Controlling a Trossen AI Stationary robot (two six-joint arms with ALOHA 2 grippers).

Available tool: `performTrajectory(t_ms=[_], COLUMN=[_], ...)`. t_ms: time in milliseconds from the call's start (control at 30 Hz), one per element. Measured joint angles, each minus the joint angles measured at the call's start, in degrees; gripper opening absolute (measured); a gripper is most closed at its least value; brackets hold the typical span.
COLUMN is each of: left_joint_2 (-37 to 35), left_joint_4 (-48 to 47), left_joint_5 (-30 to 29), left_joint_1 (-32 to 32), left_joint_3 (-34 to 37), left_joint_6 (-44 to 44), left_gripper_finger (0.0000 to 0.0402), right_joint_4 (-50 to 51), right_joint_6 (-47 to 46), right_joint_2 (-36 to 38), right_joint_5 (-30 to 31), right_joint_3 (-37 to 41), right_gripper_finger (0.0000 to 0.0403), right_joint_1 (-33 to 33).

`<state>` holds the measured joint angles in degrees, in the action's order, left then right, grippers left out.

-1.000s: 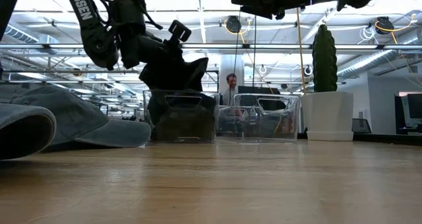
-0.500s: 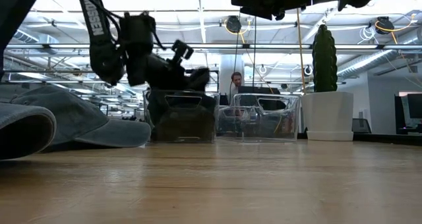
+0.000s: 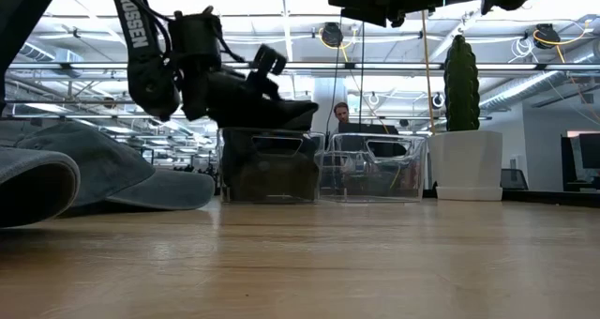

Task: Pick & Place hat
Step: Put the black cap into the left transparent bin

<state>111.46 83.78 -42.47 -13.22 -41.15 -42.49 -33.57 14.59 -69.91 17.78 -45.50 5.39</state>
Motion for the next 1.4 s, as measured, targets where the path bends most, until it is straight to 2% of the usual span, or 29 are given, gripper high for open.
performTrajectory(t_ms=[167,367,633,767,833,1033,1267,1400], left_joint_2=[-2.50,-5.77,-10.35,-13.57,-15.45,-19.24,-20.46,-20.46], left_joint_4=[-0.10,-4.30,-11.88,-18.41,-23.55,-36.81,-44.36,-45.05], left_joint_5=[5.58,7.84,7.42,6.92,6.40,7.01,13.12,18.15], left_joint_1=[0.92,3.40,6.28,6.27,5.96,4.80,4.71,4.71], left_joint_3=[0.00,0.02,0.02,0.04,0.04,0.06,0.07,0.07], left_joint_6=[4.32,7.85,12.46,11.51,8.91,-6.60,-17.64,-17.54], left_gripper_finger=[0.0161,0.0224,0.0262,0.0275,0.0281,0.0294,0.0296,0.0296], right_joint_4=[0.00,0.13,0.20,0.22,0.20,0.18,0.19,0.18], right_joint_6=[0.02,0.02,0.02,0.02,0.01,0.02,-0.35,-0.37], right_joint_2=[0.00,0.00,0.00,0.00,0.00,0.00,0.00,0.00], right_joint_5=[0.02,0.06,0.06,0.06,0.06,0.06,0.11,0.09], right_joint_3=[0.00,0.00,0.00,0.00,0.00,0.00,0.00,0.00], right_gripper_finger=[0.0329,0.0329,0.0329,0.0329,0.0329,0.0329,0.0329,0.0329], right_joint_1=[0.00,0.00,0.00,0.00,0.00,0.00,0.00,0.00])
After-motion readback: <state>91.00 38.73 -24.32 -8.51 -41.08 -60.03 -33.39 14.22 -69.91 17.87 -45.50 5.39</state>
